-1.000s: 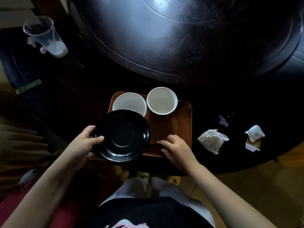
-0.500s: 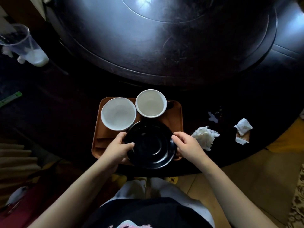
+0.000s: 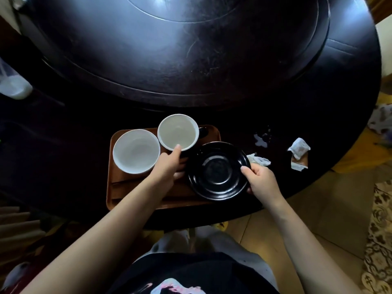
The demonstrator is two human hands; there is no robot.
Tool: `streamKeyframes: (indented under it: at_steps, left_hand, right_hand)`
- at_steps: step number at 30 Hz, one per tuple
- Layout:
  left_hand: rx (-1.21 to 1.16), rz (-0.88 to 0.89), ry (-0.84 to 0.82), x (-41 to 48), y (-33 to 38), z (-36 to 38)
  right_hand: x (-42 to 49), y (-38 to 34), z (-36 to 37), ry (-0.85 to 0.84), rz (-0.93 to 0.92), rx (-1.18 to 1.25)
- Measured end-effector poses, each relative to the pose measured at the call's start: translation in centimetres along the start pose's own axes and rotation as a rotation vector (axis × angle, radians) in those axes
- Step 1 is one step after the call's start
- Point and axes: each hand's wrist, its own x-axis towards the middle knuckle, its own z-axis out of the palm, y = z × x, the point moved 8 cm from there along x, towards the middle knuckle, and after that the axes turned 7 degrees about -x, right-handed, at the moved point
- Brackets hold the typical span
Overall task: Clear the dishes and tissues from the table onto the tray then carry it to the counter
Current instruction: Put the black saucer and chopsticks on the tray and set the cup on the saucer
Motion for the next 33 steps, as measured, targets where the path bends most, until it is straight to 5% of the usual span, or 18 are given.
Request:
streamKeyframes:
  at_steps: [15, 33]
  left_hand:
    - [0.059, 0.103, 0.154, -0.9, 4.0, -0.1]
    - [0.171, 0.061, 0.073, -1.7, 3.5, -2.2]
  right_hand:
    - [1.1, 1.5, -1.5, 0.135, 0.089, 0.073]
    - [7.8, -4.4, 6.6, -0.14, 0.001, -0.048]
